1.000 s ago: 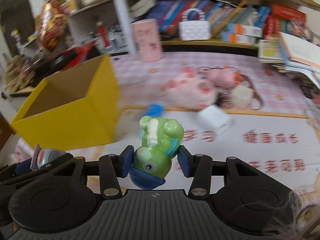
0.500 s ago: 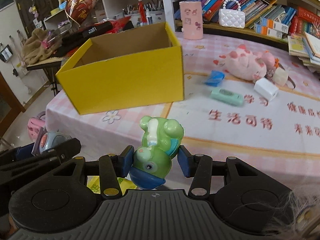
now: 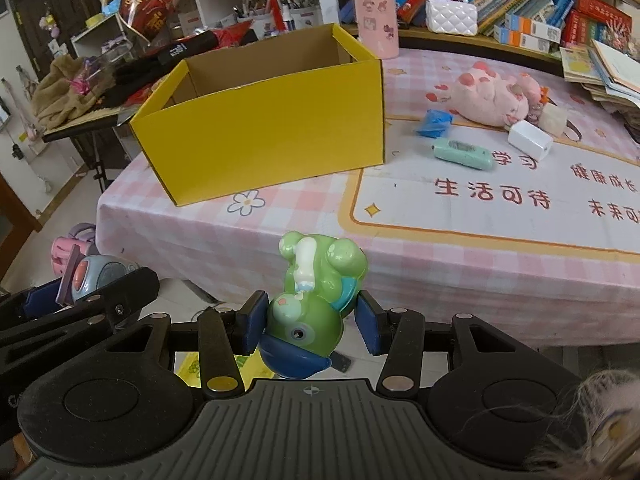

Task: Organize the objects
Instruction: 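Carry the frog toy and toy car in both grippers over the yellow box, then lower both toys into the yellow box and open both grippers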

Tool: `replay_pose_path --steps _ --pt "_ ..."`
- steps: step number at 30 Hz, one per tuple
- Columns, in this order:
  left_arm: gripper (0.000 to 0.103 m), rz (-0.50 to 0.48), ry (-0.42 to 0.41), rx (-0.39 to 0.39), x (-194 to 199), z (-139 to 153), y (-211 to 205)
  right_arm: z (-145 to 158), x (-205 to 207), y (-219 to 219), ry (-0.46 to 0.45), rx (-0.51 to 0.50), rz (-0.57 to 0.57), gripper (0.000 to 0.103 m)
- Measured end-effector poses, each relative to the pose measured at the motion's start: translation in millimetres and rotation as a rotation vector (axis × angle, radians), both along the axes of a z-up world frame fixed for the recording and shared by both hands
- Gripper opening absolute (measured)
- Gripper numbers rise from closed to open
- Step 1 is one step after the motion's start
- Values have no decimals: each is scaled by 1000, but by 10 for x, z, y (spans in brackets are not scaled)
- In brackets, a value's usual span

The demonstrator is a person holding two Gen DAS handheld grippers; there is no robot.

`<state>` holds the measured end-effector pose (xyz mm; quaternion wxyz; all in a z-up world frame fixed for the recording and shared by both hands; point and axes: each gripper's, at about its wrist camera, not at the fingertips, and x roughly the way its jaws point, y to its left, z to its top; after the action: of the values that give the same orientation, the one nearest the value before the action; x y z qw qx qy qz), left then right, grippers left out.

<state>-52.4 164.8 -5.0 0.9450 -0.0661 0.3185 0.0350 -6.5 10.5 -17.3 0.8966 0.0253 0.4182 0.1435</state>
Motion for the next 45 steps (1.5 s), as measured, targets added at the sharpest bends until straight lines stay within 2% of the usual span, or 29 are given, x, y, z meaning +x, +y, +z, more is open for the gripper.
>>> replay_pose_path --steps 6,11,16,21,24,31,35,40,44,45 --pt "64 -11 -56 -3 94 121 25 75 109 46 -66 -31 1 45" --pt "64 6 -148 -41 295 404 97 343 373 134 -198 -21 30 45" --pt "64 18 -247 -54 665 684 158 646 775 206 -340 -7 58 45" --pt "64 51 -274 -70 1142 809 205 789 1292 221 -376 18 62 45" --pt "64 77 -274 -85 1391 800 226 752 1592 244 -367 9 86 45" --pt "64 139 -180 -113 1922 582 242 523 2128 383 -341 -94 185 45" --pt "64 168 -121 -120 2185 460 282 395 2442 498 -296 -139 274 45" --pt "64 185 -46 -99 2477 331 310 306 2694 713 -288 -237 440 45" --pt "64 191 54 -77 2609 161 301 178 2800 843 -200 -324 537 45" --pt "64 189 63 -42 2613 139 263 169 2800 860 -188 -324 564 45"
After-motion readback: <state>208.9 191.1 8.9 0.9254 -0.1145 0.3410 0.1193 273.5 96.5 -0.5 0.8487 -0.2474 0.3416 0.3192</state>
